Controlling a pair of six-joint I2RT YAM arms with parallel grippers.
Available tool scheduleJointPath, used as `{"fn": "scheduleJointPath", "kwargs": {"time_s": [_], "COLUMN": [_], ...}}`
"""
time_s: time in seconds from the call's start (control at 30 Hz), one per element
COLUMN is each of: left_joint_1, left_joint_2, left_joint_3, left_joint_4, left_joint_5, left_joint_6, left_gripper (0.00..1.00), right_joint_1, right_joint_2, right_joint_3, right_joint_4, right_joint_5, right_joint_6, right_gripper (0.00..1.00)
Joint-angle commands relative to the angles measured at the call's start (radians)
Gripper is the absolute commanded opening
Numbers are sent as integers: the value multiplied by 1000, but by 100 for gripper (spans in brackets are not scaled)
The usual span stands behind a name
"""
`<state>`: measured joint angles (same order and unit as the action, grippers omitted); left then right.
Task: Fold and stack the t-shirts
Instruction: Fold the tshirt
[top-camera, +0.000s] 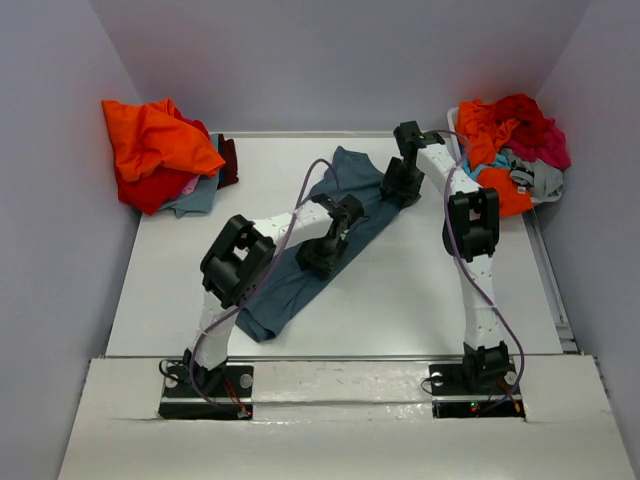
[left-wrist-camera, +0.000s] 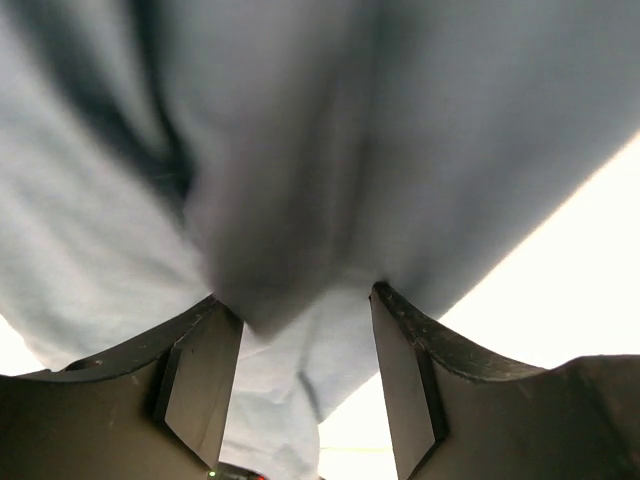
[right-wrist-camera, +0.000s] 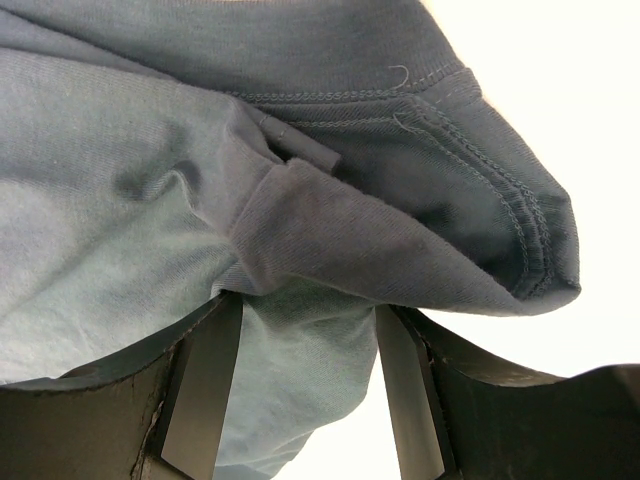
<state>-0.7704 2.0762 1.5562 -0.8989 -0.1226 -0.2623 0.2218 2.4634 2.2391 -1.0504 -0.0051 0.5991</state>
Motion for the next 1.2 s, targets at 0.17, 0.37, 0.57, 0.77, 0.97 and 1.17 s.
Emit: {"fn": "scheduleJointPath", "kwargs": {"time_s": [0.17, 0.37, 0.57, 0.77, 0.97, 1.17], "left_joint_1": [-93, -84, -50, 0, 52, 62], "left_joint_2": [7, -36, -62, -119, -166, -189], "left_joint_3": [82, 104, 71, 19, -18, -91], "left_joint_4": [-38, -49, -51, -37, -37, -38], "left_joint_5": [-25, -78, -117, -158, -204, -213], "left_joint_6": [3, -12, -18, -57, -72, -71], "left_gripper": [64, 65, 65, 65, 65, 66], "right_joint_1": [-7, -7, -7, -7, -7, 24], "right_joint_2": [42, -24, -70, -145, -224, -294], "right_joint_3": [73, 27, -35, -139, -164, -174], "right_joint_4": [7, 23, 27, 59, 37, 3], "right_joint_5": [-15, -3, -6, -1, 1, -18], "right_joint_6": [-68, -88, -90, -87, -99, -108], "right_gripper": [62, 62, 62, 62, 62, 64]}}
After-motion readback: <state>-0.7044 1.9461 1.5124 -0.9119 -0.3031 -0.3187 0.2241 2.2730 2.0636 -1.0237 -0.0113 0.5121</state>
